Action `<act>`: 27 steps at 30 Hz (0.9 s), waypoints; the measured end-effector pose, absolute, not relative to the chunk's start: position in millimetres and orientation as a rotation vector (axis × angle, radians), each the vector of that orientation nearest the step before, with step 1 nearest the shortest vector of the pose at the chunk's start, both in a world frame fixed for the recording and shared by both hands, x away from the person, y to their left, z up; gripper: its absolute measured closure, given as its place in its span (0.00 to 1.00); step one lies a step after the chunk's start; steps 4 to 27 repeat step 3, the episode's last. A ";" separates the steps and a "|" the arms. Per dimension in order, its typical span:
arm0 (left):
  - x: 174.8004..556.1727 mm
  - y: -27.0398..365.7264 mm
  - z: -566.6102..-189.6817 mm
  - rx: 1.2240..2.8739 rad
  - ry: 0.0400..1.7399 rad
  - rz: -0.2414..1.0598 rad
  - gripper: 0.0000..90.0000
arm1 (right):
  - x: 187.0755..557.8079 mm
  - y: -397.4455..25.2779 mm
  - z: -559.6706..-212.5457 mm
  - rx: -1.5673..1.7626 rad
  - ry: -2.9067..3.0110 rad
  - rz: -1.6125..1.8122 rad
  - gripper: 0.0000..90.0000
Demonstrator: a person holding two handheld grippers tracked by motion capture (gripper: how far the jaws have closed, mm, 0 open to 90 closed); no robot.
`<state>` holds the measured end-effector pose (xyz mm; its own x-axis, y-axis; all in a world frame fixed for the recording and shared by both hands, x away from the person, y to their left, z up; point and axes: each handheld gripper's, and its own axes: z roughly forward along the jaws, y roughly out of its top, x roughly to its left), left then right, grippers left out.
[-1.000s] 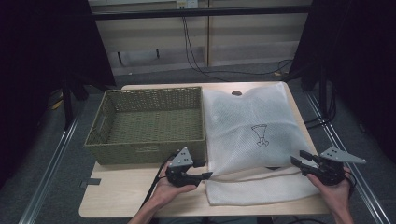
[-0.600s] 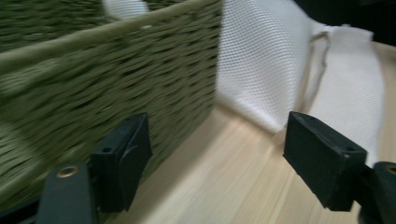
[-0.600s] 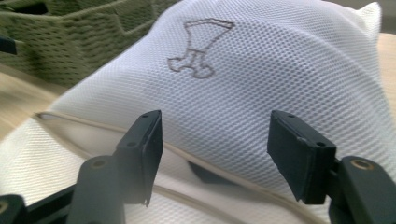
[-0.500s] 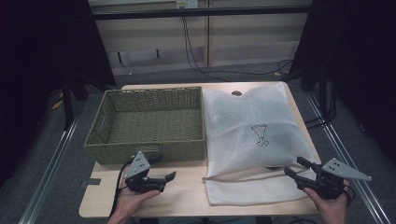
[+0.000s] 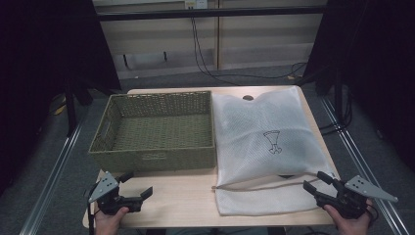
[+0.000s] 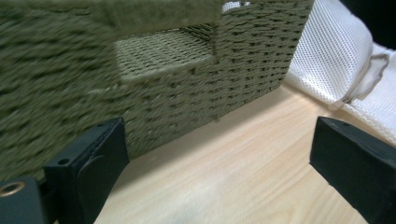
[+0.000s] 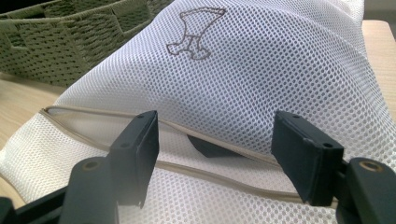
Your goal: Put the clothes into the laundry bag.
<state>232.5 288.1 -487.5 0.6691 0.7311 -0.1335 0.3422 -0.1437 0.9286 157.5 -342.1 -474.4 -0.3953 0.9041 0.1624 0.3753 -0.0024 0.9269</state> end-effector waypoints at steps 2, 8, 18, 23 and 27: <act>231.7 292.4 -489.0 1.743 0.865 0.420 0.03 | 157.1 -342.3 -474.3 1.318 1.779 1.395 0.35; 231.8 292.8 -489.3 1.742 0.860 0.415 0.03 | 156.9 -342.5 -474.1 1.320 1.777 1.398 0.35; 231.8 292.8 -489.3 1.742 0.860 0.415 0.03 | 156.9 -342.5 -474.1 1.320 1.777 1.398 0.35; 231.8 292.8 -489.3 1.742 0.860 0.415 0.03 | 156.9 -342.5 -474.1 1.320 1.777 1.398 0.35; 231.8 292.8 -489.3 1.742 0.860 0.415 0.03 | 156.9 -342.5 -474.1 1.320 1.777 1.398 0.35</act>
